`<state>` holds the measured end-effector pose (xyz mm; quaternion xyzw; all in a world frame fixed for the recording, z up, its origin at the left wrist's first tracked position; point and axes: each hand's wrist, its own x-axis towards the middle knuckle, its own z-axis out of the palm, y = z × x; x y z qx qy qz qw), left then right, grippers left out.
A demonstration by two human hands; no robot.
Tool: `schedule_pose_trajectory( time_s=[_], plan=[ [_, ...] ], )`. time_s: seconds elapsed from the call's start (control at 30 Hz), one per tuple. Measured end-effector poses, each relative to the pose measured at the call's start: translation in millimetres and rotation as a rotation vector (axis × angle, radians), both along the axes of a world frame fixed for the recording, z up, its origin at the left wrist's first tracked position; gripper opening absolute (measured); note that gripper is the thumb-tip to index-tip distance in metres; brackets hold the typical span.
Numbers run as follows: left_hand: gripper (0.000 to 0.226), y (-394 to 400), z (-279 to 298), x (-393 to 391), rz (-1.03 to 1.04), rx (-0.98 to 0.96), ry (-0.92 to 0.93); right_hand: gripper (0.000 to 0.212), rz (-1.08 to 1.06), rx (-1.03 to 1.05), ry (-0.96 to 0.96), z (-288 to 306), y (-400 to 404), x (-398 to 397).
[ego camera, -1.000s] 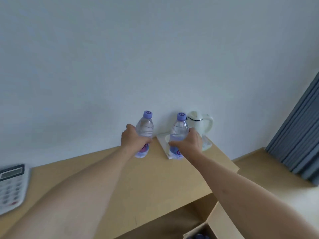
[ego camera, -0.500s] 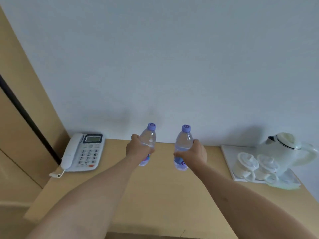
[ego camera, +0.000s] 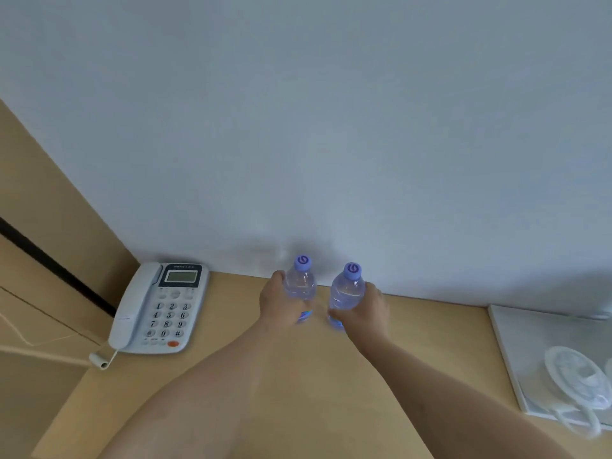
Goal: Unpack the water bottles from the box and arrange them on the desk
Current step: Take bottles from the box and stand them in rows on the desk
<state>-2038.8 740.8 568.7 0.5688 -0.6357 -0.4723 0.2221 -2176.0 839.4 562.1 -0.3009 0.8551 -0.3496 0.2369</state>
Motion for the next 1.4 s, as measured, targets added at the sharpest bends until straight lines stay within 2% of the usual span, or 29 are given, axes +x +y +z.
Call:
schedule_pose_trajectory(
  time_s=[0.13, 0.27, 0.33, 0.5, 0.63, 0.7, 0.8, 1.17, 1.4],
  plan=[
    [0.049, -18, -9, -22, -0.016, -0.050, 0.003, 0.039, 0.002, -0.059, 0.010, -12, -21, -6],
    [0.054, -32, -19, -36, -0.024, -0.074, -0.043, 0.060, -0.052, -0.100, -0.044, -21, -35, -9],
    [0.058, -36, -22, -35, -0.017, -0.070, -0.037, 0.063, -0.049, -0.101, -0.045, -23, -38, -10],
    [0.063, -41, -25, -33, -0.054, -0.087, -0.061, 0.070, -0.008, -0.043, 0.000, -23, -39, -15],
    [0.089, -37, -27, -23, -0.088, -0.055, -0.127, 0.094, 0.028, 0.051, 0.046, -19, -23, -17],
    [0.099, -33, -26, -15, -0.112, -0.037, -0.190, 0.099, 0.025, 0.107, 0.069, -16, -12, -17],
    [0.096, -24, -17, -2, -0.129, -0.015, -0.229, 0.103, -0.007, 0.130, 0.075, -7, 5, -10],
    [0.070, 68, 40, 14, -0.326, -0.129, -0.102, 0.102, -0.151, 0.117, 0.232, 45, 119, 39],
    [0.087, 186, 53, -30, -0.674, -0.151, -0.064, 0.104, -0.414, 0.156, 0.228, 54, 247, 53]
  ],
)
